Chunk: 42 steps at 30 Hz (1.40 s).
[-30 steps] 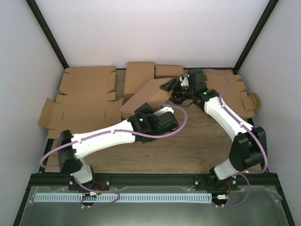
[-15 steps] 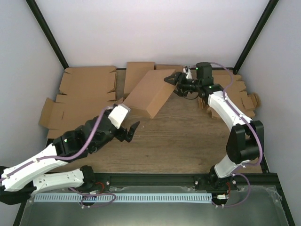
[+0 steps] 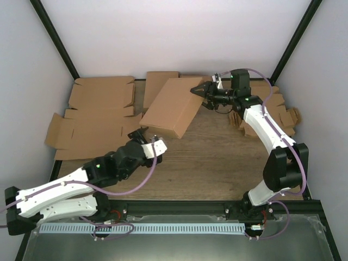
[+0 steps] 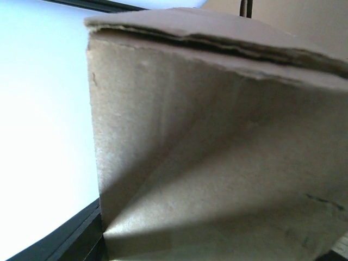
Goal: Fold the paper box
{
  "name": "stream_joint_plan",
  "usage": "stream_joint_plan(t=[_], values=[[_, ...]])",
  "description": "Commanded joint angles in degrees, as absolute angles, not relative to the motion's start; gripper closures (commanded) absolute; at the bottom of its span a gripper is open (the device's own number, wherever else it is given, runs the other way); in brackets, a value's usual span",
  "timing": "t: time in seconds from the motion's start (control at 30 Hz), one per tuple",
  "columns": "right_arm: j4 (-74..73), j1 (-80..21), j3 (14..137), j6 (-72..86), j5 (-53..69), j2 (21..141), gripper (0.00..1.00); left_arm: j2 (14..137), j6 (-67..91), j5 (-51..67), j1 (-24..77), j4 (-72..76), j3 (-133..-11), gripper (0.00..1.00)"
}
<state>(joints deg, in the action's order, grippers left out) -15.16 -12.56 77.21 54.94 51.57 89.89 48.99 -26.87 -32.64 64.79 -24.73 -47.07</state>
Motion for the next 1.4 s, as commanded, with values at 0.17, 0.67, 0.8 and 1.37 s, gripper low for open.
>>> stream_joint_plan(t=[0.17,0.67,0.8,1.37], values=[[-14.0,-12.3,80.7,57.3,56.4,87.5,0.41,55.5,-40.4,-36.5,64.6,-14.3,-47.0,0.0],[-12.5,-12.3,80.6,58.9,58.7,86.8,0.4,62.6,-50.1,-41.3,64.5,-9.0,-48.5,0.01],[-9.6,-12.3,79.2,60.6,60.6,87.4,0.41,64.1,-52.0,-43.0,64.4,-8.1,-49.6,0.06],[-9.2,-12.3,79.7,60.0,62.7,88.3,0.4,67.2,-59.4,-45.1,62.6,-2.9,-51.3,0.19]])
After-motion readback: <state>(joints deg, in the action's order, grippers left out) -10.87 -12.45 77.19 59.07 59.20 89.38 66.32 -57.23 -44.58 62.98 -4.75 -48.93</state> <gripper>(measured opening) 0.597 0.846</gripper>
